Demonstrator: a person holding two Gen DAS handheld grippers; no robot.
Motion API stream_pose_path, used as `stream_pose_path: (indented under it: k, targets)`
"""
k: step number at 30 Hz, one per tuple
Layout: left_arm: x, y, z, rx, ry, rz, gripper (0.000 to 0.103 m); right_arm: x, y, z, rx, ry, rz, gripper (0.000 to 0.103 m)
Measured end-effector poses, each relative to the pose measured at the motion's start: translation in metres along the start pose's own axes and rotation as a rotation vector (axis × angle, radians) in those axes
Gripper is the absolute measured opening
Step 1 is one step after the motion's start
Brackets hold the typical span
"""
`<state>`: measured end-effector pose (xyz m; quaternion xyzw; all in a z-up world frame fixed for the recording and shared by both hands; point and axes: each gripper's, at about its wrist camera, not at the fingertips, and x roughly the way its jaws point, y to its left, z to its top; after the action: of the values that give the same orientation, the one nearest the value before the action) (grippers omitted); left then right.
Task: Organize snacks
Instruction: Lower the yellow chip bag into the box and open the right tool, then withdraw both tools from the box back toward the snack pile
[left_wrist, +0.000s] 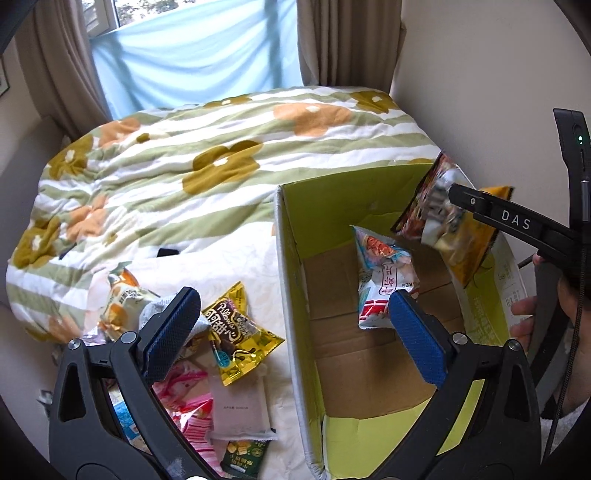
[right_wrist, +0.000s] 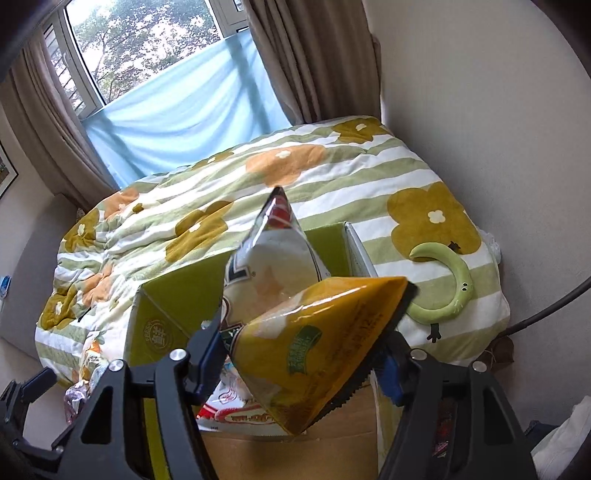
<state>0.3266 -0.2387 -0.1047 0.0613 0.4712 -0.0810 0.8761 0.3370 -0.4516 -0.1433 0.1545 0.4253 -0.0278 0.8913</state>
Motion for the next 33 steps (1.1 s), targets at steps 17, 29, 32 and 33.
stream_pose_path:
  k: [17,29,32,33]
  targets:
    - [-0.013,-0.001,-0.009,-0.058,-0.016,0.004,0.101,-0.022,-0.004,-0.018,-0.100,0.015,0.045,0.103]
    - [-0.094,0.019,-0.036,-0.053,-0.159,0.010,0.101,-0.104,0.022,-0.038,-0.205,-0.097,0.099,0.103]
    - [-0.112,0.033,-0.052,-0.033,-0.191,0.041,0.101,-0.127,0.034,-0.054,-0.222,-0.138,0.080,0.103]
    - [-0.117,0.039,-0.057,-0.026,-0.199,0.048,0.101,-0.134,0.039,-0.060,-0.227,-0.158,0.072,0.103]
